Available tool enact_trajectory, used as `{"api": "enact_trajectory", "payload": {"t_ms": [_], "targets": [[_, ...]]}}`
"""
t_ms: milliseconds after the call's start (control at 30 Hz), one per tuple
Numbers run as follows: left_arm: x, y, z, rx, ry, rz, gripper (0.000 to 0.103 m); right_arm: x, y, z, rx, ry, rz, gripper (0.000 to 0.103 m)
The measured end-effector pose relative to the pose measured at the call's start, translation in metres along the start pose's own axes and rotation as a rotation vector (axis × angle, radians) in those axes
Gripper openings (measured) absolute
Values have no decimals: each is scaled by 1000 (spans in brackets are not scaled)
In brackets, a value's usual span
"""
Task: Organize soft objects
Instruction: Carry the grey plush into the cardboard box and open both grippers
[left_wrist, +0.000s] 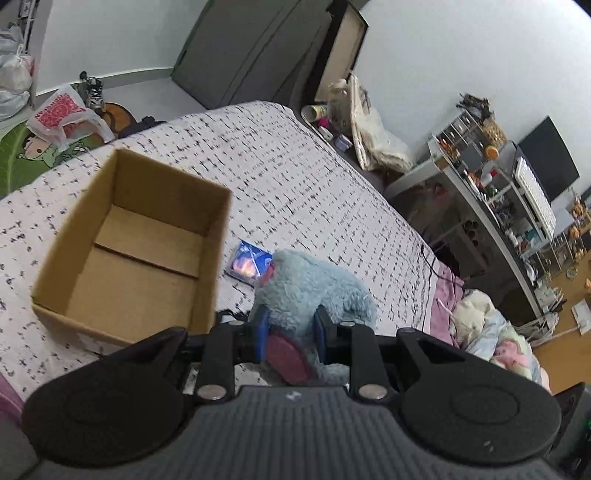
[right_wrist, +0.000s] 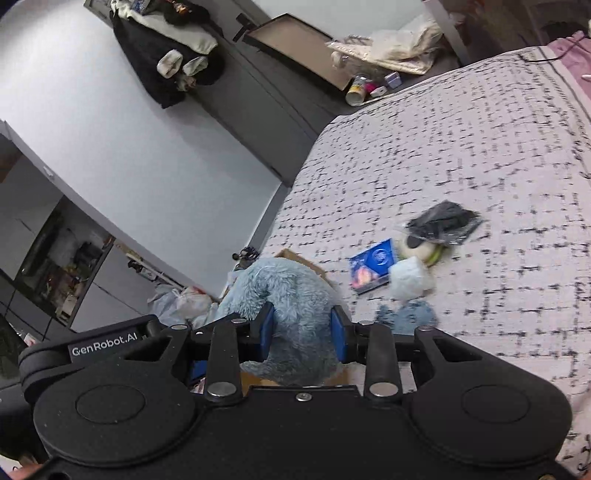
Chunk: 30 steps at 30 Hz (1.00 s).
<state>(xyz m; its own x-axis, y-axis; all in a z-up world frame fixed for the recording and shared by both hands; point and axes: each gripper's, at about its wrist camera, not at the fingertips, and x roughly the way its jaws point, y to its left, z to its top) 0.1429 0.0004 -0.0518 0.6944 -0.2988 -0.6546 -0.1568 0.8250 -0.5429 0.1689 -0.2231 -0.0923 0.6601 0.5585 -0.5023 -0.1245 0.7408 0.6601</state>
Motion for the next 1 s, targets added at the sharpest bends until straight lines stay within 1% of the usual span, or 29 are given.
{"api": "enact_trajectory", "payload": {"t_ms": [100, 300, 600, 733, 900, 1000], "targets": [[-8, 10, 9, -19, -15, 3, 24, 7, 17, 1, -18, 8, 8, 31], [-21, 30, 24, -42, -45, 35, 24, 26, 41, -3, -32, 32, 29, 31], [-26, 73, 34, -91, -59, 78, 24, 62, 66, -18, -54, 86, 27, 31], [-20, 90, 35, -112, -42, 90, 24, 75, 71, -25, -63, 105, 15, 31], [-10, 105, 35, -122, -18, 106, 24, 88, 66, -34, -47, 132, 4, 32], [-2, 113, 34, -137, 5, 124, 24, 96, 65, -39, -64, 159, -10, 36]]}}
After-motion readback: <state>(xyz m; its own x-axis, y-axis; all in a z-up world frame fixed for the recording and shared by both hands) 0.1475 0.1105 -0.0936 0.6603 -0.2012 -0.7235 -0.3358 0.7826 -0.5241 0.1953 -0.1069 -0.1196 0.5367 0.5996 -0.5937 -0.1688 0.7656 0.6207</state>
